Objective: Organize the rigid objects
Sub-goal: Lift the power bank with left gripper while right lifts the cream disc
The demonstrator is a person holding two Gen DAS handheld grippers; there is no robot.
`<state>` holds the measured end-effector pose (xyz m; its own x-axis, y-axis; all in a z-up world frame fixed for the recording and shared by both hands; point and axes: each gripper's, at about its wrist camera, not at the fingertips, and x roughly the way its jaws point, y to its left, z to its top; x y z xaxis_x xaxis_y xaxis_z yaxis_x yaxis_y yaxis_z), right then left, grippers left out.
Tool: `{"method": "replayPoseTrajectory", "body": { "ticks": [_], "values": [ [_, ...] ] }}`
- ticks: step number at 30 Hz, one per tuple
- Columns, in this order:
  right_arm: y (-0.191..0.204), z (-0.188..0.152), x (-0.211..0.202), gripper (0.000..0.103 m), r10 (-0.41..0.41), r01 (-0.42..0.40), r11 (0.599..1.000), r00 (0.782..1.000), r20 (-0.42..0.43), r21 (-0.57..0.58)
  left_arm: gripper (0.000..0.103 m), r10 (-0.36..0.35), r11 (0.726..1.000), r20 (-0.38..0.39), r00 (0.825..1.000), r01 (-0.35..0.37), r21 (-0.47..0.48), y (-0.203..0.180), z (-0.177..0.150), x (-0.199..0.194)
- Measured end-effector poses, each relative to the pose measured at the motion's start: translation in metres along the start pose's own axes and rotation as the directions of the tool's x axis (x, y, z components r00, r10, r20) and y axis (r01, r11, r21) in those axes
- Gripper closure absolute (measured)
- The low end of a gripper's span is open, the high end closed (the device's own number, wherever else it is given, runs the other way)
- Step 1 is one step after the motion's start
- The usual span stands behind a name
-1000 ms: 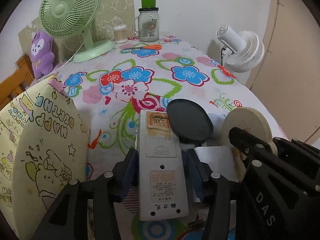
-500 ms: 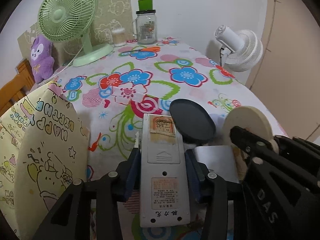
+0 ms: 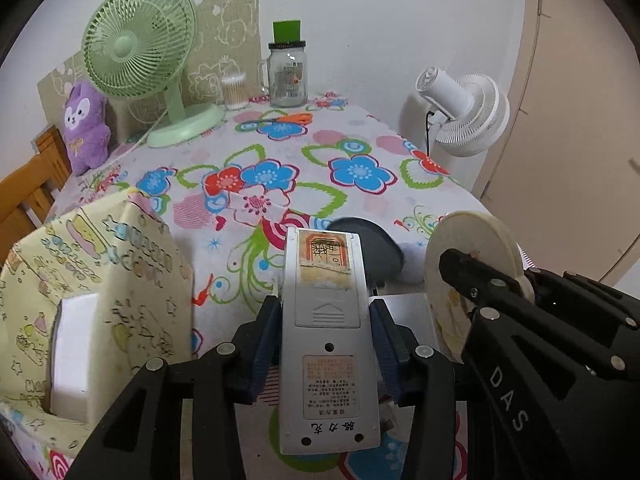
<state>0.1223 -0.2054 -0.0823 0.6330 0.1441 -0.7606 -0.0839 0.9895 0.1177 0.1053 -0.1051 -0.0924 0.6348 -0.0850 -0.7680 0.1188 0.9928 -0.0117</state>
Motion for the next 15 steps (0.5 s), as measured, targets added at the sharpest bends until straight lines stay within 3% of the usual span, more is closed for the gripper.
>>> {"method": "replayPoseTrajectory", "body": {
  "ticks": [15],
  "values": [
    [0.012, 0.004, -0.041, 0.091, -0.008, 0.009, 1.0, 0.998, 0.065, -0.014, 0.057, -0.014, 1.0, 0.064, 0.998, 0.014, 0.009, 0.004, 0.003, -0.042]
  ]
}}
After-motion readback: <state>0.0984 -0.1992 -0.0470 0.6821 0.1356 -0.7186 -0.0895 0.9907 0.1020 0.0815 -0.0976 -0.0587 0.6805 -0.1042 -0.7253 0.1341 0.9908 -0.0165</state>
